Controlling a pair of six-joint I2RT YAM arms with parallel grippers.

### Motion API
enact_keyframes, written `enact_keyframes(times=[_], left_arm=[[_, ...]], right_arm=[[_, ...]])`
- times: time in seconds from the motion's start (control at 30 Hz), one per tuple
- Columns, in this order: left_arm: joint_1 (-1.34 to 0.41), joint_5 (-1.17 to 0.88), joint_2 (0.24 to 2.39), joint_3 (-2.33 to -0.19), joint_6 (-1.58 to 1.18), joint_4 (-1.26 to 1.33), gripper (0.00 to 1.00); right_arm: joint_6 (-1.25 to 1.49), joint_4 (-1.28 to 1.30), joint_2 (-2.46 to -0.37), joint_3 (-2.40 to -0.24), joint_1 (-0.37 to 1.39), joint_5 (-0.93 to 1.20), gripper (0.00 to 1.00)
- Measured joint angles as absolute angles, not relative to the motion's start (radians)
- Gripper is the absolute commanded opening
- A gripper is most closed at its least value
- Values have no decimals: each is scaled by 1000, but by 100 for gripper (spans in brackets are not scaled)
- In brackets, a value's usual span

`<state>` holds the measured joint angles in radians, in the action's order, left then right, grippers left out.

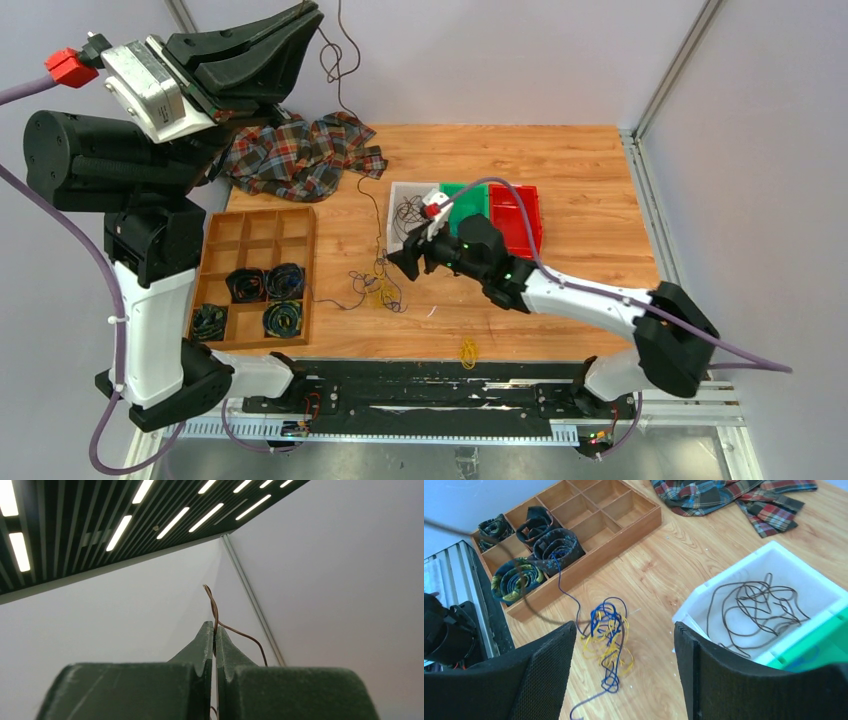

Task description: Untangle the cables

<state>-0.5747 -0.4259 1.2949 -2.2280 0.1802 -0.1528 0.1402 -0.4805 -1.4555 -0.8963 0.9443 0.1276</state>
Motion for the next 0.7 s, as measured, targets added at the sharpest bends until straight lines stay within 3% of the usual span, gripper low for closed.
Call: enact_keyframes(times=[0.23, 0.43, 0.6, 0.7], left_arm=[[-575, -425, 1288, -2217, 195, -142, 1], [-575, -425, 1290, -2217, 195, -140, 1], [-575, -424, 1297, -2222, 198, -140, 1], [-575, -422, 1299, -2222, 206, -141, 1]], right_arm=[[99, -450, -1245, -813, 925, 171, 74], [75, -418, -1294, -927, 928, 318, 73], [78, -423, -1436, -1092, 928, 403, 60], [92, -447, -1510, -1135, 928, 420, 47]])
